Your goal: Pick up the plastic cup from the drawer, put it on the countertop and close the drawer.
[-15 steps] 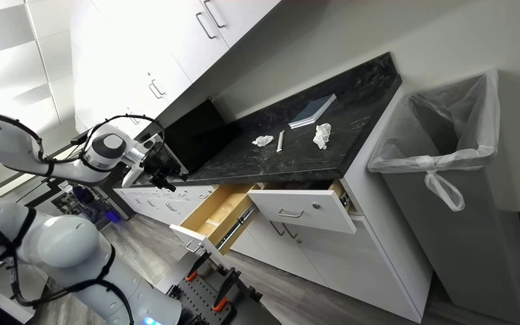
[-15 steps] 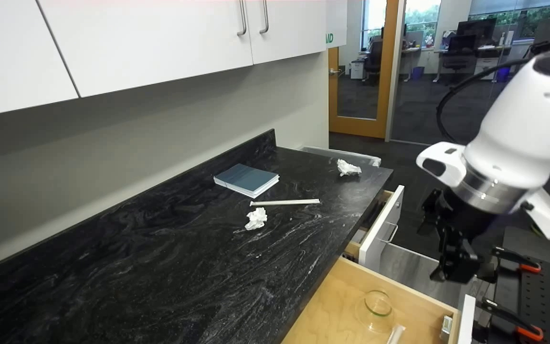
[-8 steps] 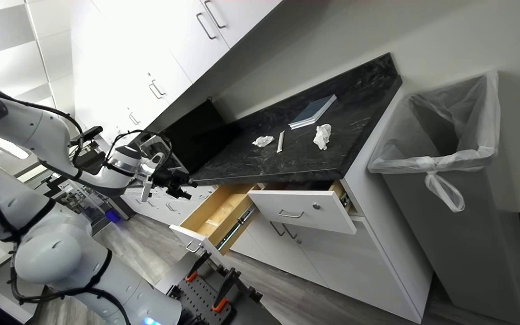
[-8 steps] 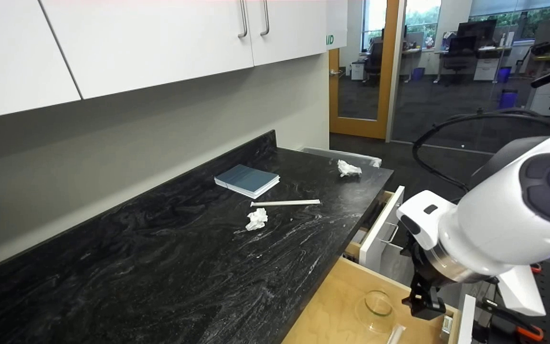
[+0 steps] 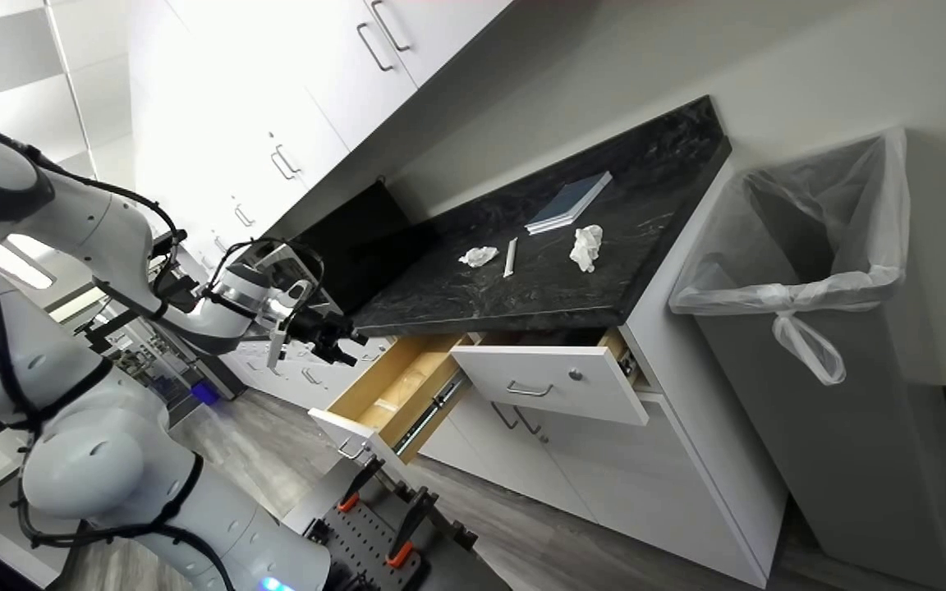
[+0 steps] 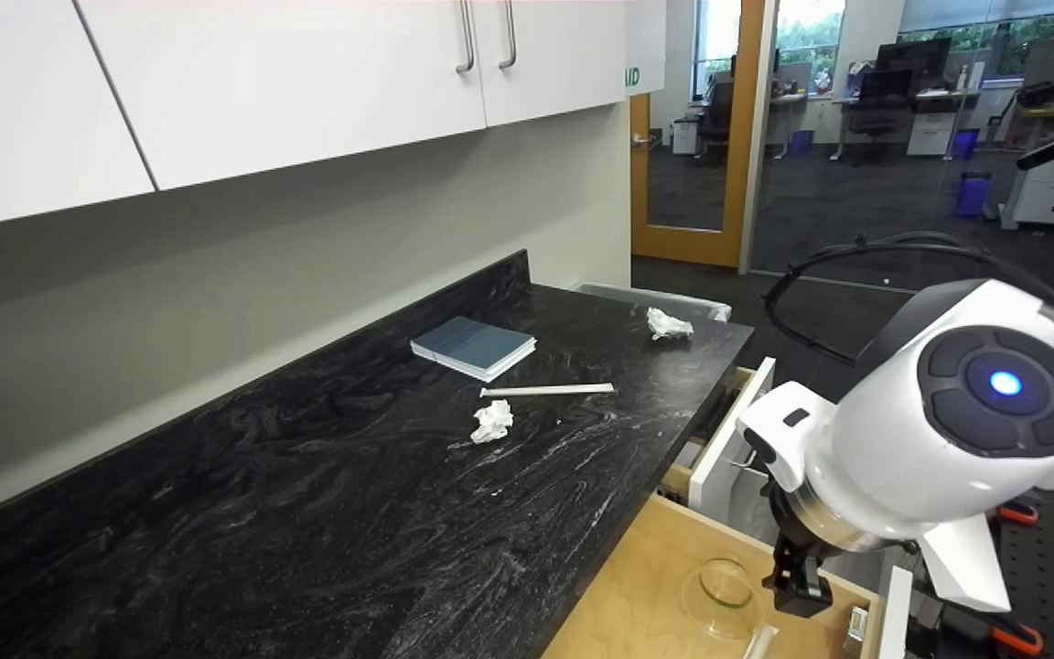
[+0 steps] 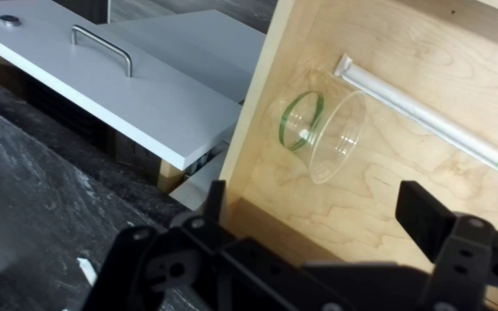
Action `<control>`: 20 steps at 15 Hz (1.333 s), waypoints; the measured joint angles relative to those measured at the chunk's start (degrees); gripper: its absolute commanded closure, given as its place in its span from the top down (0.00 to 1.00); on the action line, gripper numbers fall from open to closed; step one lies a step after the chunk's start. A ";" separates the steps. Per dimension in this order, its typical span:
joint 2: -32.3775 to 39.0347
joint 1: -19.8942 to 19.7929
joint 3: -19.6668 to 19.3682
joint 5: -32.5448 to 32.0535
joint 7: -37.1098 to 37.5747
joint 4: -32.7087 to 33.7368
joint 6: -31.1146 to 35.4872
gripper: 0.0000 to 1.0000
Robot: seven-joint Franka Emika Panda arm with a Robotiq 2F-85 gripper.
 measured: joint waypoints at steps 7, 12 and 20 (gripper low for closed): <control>11.78 15.65 -11.40 -11.26 13.02 5.58 -13.06 1.00; 22.06 26.86 -24.12 -16.24 17.35 11.79 -13.02 1.00; 32.07 33.41 -33.29 -16.46 18.01 20.78 -13.11 1.00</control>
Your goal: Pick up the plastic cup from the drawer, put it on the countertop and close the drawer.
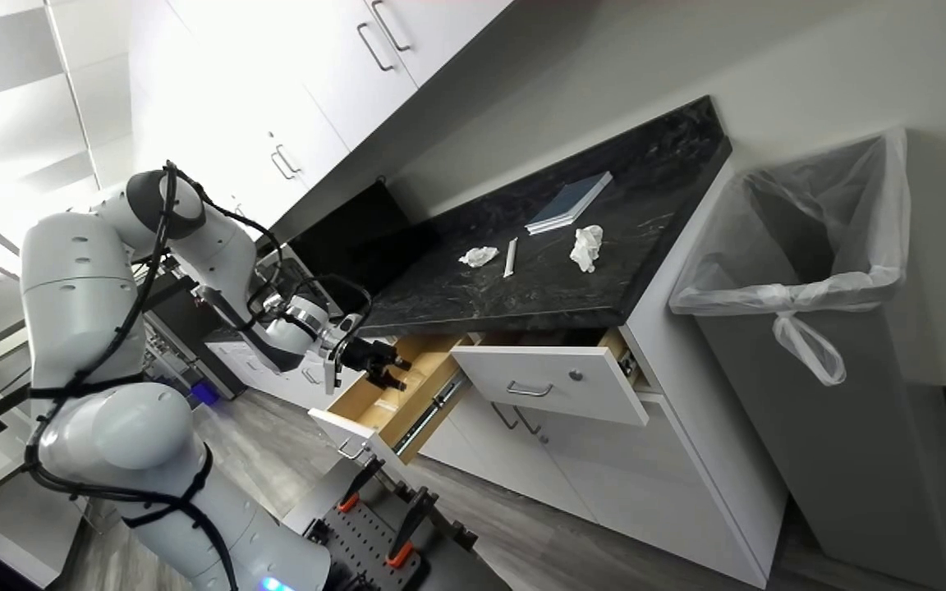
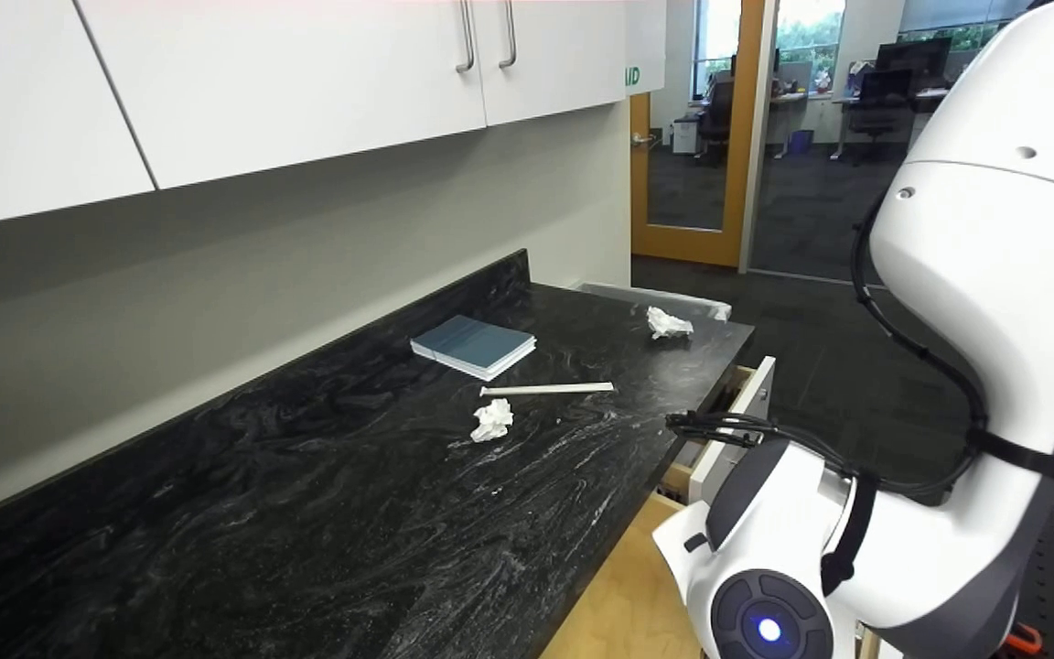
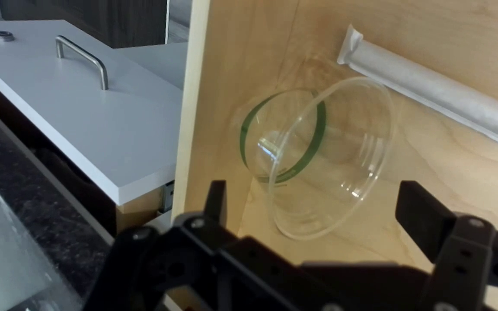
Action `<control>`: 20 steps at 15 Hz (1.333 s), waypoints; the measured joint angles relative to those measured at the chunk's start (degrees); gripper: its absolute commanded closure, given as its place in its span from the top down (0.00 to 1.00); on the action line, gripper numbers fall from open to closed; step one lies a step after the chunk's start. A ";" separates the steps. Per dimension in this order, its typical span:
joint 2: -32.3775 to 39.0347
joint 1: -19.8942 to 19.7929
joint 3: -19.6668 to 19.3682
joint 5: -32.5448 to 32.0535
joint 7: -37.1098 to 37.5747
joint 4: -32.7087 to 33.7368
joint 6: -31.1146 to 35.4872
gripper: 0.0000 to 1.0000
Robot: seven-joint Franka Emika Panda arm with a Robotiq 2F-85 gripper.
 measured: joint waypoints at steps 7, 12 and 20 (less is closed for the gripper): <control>0.83 1.14 -1.73 0.03 5.20 0.61 -5.00 0.74; 0.44 1.95 -1.64 0.34 7.23 0.66 -10.46 0.35; 0.36 2.14 -0.98 0.46 7.27 1.06 -12.17 0.03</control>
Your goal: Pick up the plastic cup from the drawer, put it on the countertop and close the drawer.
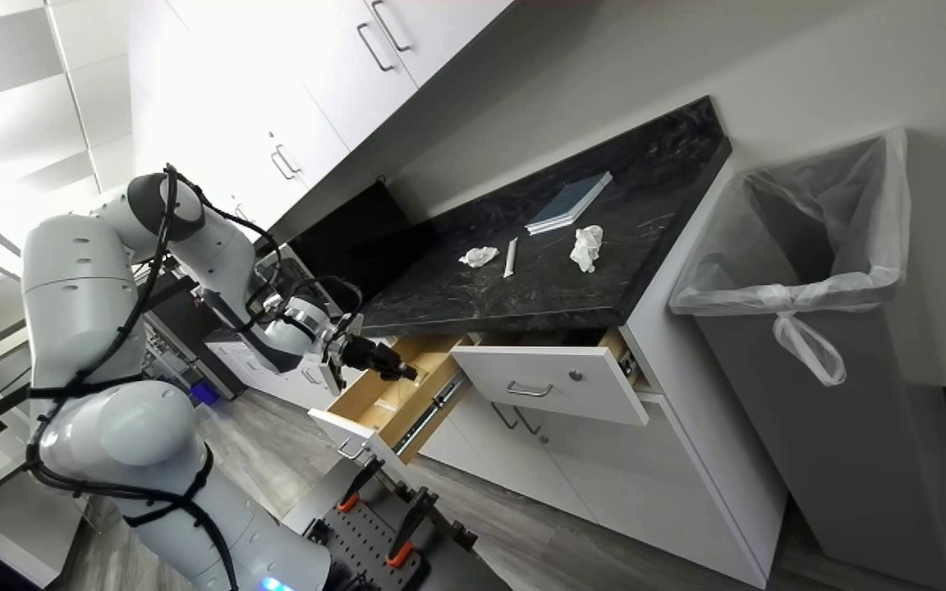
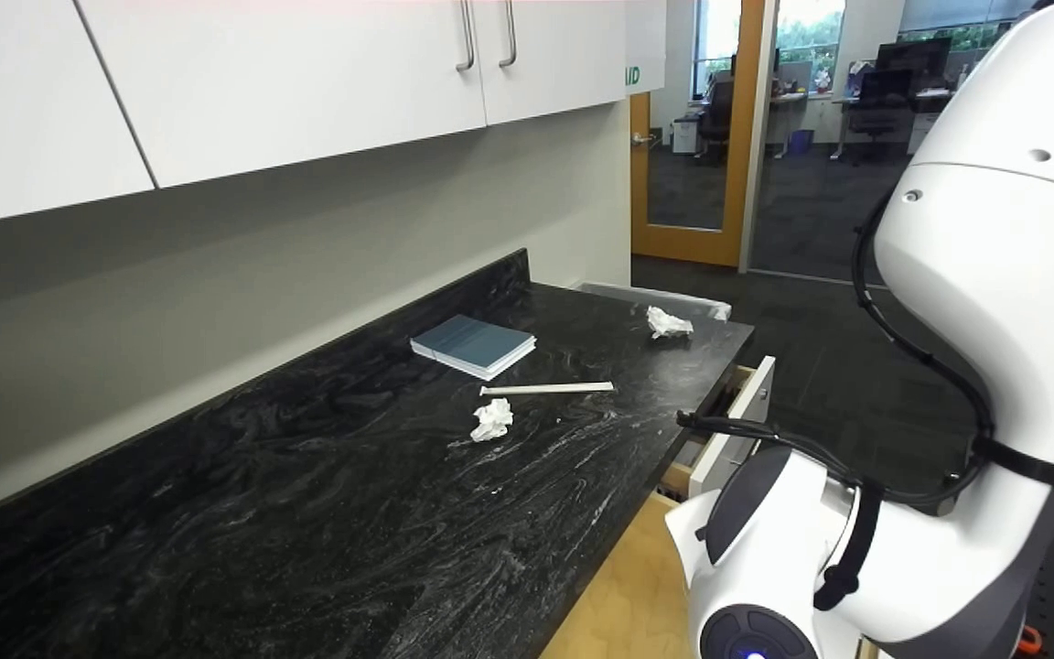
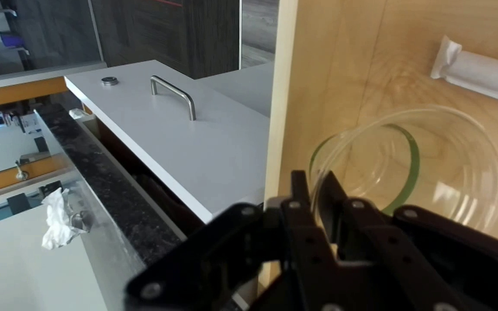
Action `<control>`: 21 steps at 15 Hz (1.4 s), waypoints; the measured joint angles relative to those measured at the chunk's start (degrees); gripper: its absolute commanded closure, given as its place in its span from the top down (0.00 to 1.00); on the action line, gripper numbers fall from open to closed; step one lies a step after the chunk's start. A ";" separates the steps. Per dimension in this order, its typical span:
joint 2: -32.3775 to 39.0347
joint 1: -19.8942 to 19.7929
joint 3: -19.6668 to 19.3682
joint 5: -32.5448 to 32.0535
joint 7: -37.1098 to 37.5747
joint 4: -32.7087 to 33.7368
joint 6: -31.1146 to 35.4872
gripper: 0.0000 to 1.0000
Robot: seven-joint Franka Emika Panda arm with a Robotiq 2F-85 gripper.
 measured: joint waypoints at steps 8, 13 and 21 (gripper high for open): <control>-4.56 0.71 5.47 3.30 -0.65 0.10 0.01 0.02; -16.71 2.56 8.94 2.43 -1.53 -0.56 0.02 0.02; -23.90 -4.06 3.86 -12.17 -2.82 3.11 16.45 0.05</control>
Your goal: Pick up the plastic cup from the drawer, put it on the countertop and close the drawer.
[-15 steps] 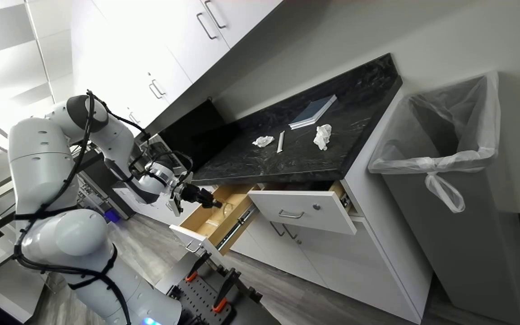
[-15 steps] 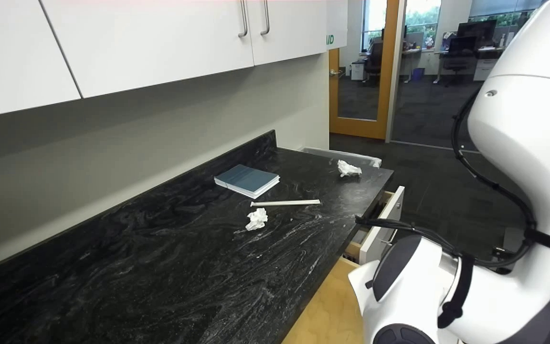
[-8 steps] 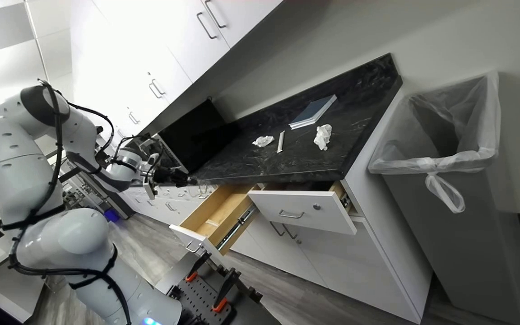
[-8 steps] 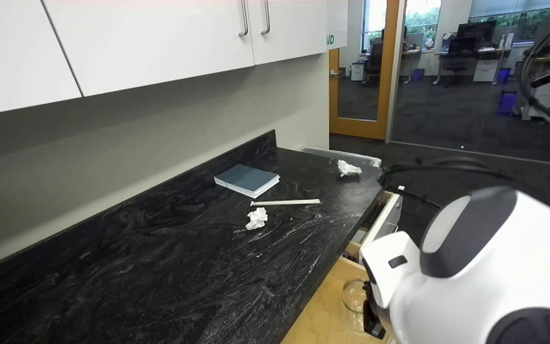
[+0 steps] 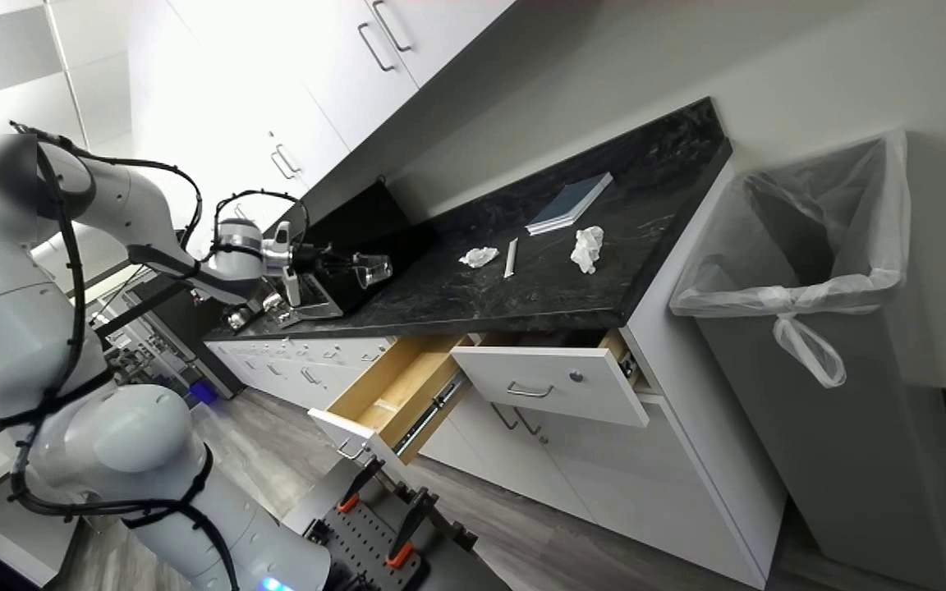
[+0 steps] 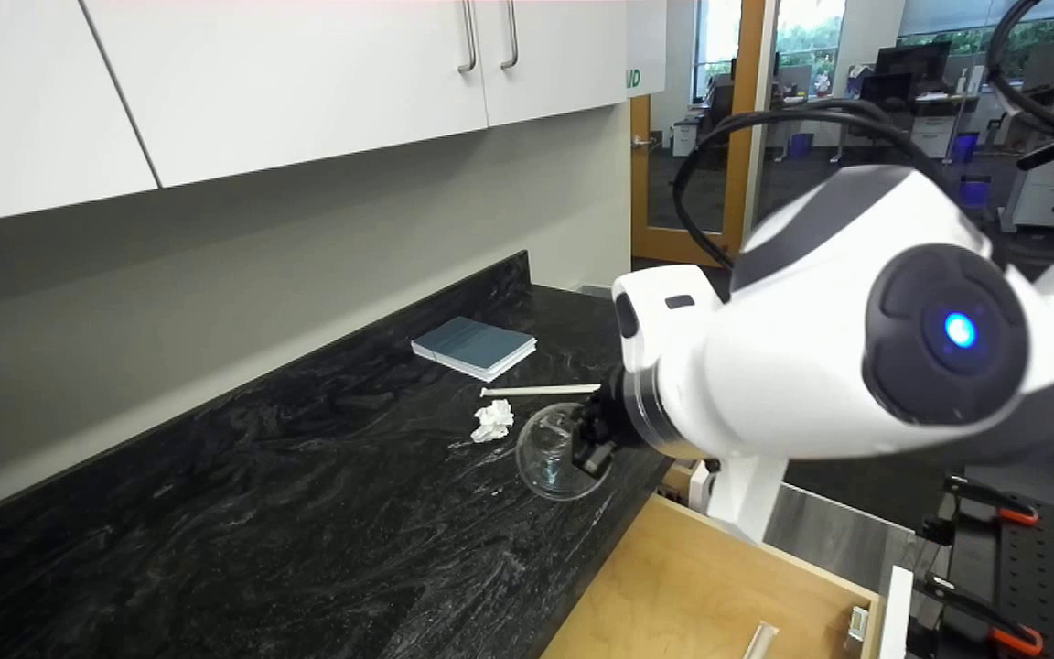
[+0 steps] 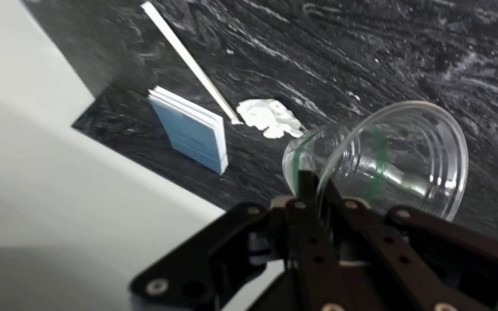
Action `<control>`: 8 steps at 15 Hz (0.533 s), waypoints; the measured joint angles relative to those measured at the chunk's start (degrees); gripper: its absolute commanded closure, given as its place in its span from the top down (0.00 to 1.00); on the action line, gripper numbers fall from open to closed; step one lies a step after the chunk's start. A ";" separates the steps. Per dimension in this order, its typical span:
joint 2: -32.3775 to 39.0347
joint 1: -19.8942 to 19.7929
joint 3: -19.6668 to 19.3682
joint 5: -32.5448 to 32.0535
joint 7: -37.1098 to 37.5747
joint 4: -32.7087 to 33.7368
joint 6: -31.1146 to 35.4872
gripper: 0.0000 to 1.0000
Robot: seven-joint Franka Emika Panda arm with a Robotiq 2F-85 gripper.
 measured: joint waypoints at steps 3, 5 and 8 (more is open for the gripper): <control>0.50 -1.08 -0.21 -0.02 -0.64 0.29 1.34 0.05; 0.55 -0.47 0.24 0.00 -0.57 0.26 0.99 0.01; 1.27 -0.26 0.04 -1.99 0.41 0.63 -0.87 0.01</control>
